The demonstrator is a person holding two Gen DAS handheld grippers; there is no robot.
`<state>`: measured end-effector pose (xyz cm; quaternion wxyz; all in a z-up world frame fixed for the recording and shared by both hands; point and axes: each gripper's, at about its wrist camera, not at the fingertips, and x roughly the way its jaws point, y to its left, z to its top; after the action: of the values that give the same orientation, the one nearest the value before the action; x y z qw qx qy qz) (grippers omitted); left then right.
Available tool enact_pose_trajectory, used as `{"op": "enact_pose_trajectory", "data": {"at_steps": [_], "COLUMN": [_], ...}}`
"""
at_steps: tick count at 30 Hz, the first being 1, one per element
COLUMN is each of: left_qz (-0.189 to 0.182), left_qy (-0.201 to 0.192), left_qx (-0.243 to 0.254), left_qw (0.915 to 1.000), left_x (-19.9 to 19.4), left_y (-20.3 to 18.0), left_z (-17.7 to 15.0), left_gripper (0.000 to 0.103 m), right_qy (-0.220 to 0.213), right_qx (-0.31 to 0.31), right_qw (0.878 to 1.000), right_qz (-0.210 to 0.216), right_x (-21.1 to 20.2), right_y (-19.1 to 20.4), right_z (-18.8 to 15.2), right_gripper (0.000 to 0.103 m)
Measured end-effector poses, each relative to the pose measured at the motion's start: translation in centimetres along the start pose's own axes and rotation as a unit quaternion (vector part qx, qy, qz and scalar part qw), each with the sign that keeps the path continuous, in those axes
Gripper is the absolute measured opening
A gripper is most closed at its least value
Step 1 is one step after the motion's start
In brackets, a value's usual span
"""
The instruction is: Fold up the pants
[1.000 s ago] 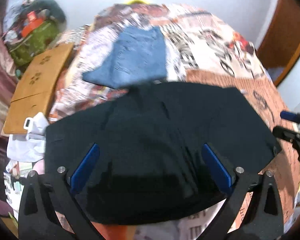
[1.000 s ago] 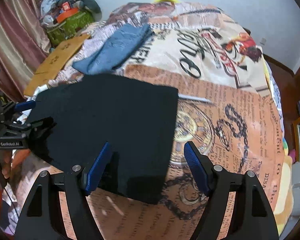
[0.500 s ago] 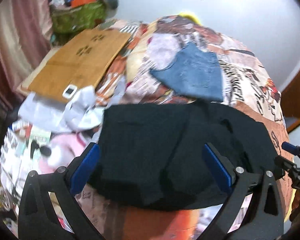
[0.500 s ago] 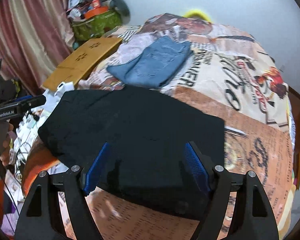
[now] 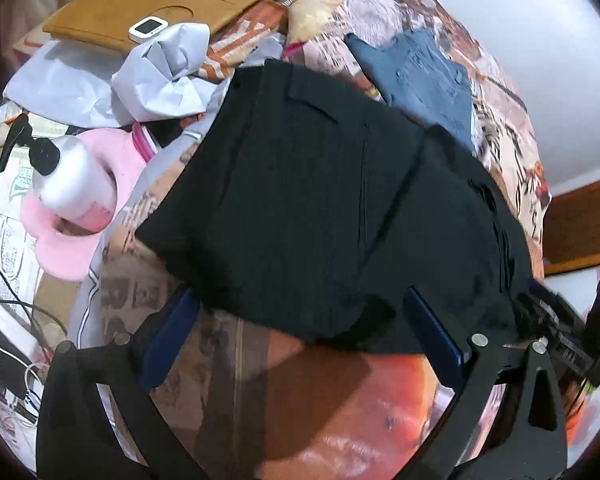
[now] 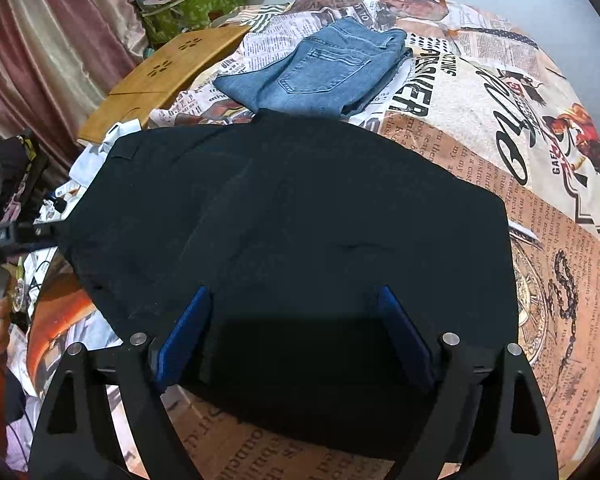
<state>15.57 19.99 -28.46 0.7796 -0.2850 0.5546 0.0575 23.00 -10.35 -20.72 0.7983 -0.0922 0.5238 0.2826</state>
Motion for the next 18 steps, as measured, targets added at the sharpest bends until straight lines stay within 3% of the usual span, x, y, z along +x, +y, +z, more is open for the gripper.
{"op": "enact_pose_trajectory", "data": {"at_steps": [4, 7, 11, 14, 18], "left_qz": [-0.061, -0.074, -0.124, -0.116, -0.067], "left_qy": [0.036, 0.034, 0.053, 0.057, 0.043], "left_qx": [-0.028, -0.037, -0.064, -0.066, -0.059], "left_qw": [0.9971, 0.996, 0.9887, 0.9894, 0.9951], "left_x": [0.6, 0.8, 2.3, 3.9, 5.1], "left_y": [0.5, 0.6, 0.9, 0.6, -0.5], "left_z": [-0.9, -0.8, 0.1, 1.4, 2.6], "left_gripper": [0.103, 0.103, 0.103, 0.103, 0.103], "right_qy": [-0.001, -0.001, 0.0, -0.001, -0.002], "right_qx": [0.001, 0.001, -0.001, -0.001, -0.002], "right_qw": [1.0, 1.0, 1.0, 1.0, 1.0], "right_qz": [0.001, 0.001, 0.002, 0.004, 0.007], "right_x": [0.1, 0.2, 0.2, 0.2, 0.3], "right_y": [-0.1, 0.0, 0.0, -0.1, -0.1], "right_z": [0.0, 0.0, 0.0, 0.0, -0.1], "right_gripper": [0.085, 0.085, 0.086, 0.086, 0.086]}}
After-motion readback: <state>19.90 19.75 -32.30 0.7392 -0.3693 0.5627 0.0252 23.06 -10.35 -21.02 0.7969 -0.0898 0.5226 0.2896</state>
